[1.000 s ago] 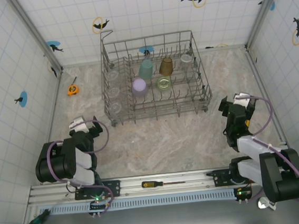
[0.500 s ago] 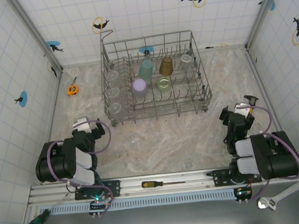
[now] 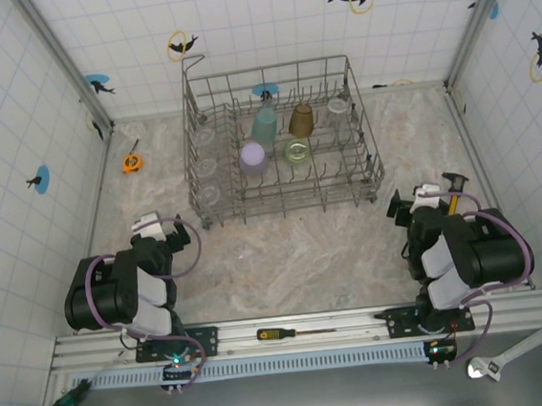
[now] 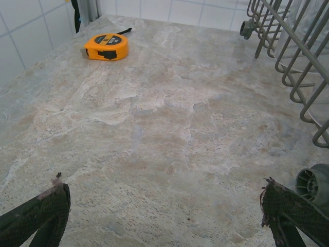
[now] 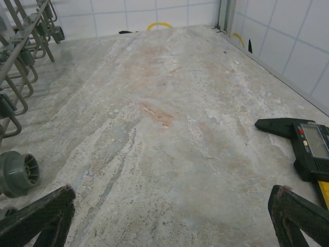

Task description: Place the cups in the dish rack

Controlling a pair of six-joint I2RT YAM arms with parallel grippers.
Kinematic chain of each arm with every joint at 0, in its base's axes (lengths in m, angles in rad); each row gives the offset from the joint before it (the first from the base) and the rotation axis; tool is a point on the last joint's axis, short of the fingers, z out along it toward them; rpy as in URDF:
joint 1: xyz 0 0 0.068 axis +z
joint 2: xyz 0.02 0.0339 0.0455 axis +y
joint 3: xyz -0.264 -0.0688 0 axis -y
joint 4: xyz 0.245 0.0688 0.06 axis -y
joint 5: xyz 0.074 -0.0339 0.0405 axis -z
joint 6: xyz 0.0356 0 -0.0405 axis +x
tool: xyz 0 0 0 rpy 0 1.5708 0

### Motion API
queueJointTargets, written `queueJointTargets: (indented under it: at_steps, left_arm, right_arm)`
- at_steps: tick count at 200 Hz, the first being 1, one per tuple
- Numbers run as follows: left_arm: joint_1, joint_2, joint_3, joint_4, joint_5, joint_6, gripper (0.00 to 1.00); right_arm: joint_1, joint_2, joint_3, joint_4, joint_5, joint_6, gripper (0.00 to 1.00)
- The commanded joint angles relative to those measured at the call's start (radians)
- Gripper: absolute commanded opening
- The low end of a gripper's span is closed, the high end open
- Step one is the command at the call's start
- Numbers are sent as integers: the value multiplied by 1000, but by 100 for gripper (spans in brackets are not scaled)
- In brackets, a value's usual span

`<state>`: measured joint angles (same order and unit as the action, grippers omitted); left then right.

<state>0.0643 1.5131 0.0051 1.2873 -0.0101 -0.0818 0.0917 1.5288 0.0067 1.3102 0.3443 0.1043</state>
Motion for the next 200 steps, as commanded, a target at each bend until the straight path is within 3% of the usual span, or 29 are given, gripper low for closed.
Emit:
queueJointTargets:
  at_steps: [1, 19, 37, 200]
  left_arm:
    - [-5, 5, -5, -2, 17, 12, 98]
    - [-5, 5, -5, -2, 16, 13, 98]
    - [-4, 5, -4, -2, 18, 11, 98]
    - [-4, 4, -5, -3, 19, 10, 98]
  right_arm:
    - [6, -23, -32, -22, 36, -1, 100]
    - [15, 1, -48, 51, 59, -14, 100]
    - [7, -20, -30, -22, 44, 0, 100]
    - [-3, -15, -26, -22, 23, 3, 100]
